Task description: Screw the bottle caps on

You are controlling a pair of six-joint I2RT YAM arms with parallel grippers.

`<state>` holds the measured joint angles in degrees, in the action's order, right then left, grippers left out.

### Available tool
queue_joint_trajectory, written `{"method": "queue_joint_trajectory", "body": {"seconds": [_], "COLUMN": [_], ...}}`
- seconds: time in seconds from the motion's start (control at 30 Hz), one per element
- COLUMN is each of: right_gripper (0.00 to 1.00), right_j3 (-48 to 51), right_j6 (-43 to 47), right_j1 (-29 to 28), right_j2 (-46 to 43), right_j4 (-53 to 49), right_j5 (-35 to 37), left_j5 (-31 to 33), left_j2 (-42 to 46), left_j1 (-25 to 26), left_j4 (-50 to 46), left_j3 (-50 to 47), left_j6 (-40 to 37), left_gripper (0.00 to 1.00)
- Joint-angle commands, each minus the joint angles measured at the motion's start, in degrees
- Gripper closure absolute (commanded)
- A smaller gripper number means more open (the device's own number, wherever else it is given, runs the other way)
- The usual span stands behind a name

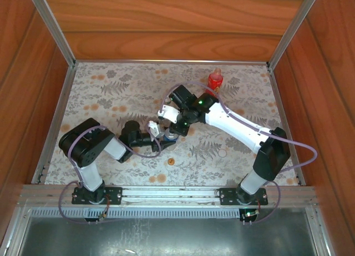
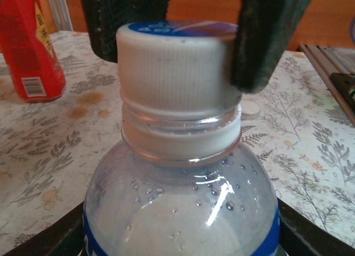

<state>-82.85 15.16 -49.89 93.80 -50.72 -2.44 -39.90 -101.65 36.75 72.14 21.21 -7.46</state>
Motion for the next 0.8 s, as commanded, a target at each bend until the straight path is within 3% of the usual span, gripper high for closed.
{"method": "queue_joint_trajectory", "body": {"seconds": [0.0,0.1,0.3,0.47,0.6,0.77], "right_gripper": [0.94,0.91,0.76,0.44,0.36,0.36], "right_j3": [-0.1,-0.4,-1.2,-1.0,2.8,6.6], "right_j6": [-25.8,-32.8,-28.4,-14.8,0.8,19.2], "right_j1": [-0.1,-1.0,-1.1,-1.0,-0.7,-0.4], "right_j2": [-0.3,-0.5,-1.6,-7.0,-12.4,-16.1], "right_j4": [-5.7,-7.5,-8.6,-5.1,-2.9,-1.7], "right_j5": [10.9,8.7,8.1,3.7,-1.7,-8.2], "left_j5": [3.0,3.5,3.3,2.5,1.4,-1.2], "left_j2": [0.2,-0.3,-0.4,-0.6,-0.9,-1.0], "left_j1": [-0.5,-0.3,0.5,0.6,0.6,0.6], "left_j4": [-4.3,-4.3,-4.3,-4.4,-4.5,-4.8], "left_j3": [0.5,1.1,1.3,0.2,-0.8,-2.1], "left_j6": [0.3,0.1,-0.3,-1.2,-2.3,-4.3], "left_gripper": [0.44,0.44,0.44,0.44,0.44,0.44]}}
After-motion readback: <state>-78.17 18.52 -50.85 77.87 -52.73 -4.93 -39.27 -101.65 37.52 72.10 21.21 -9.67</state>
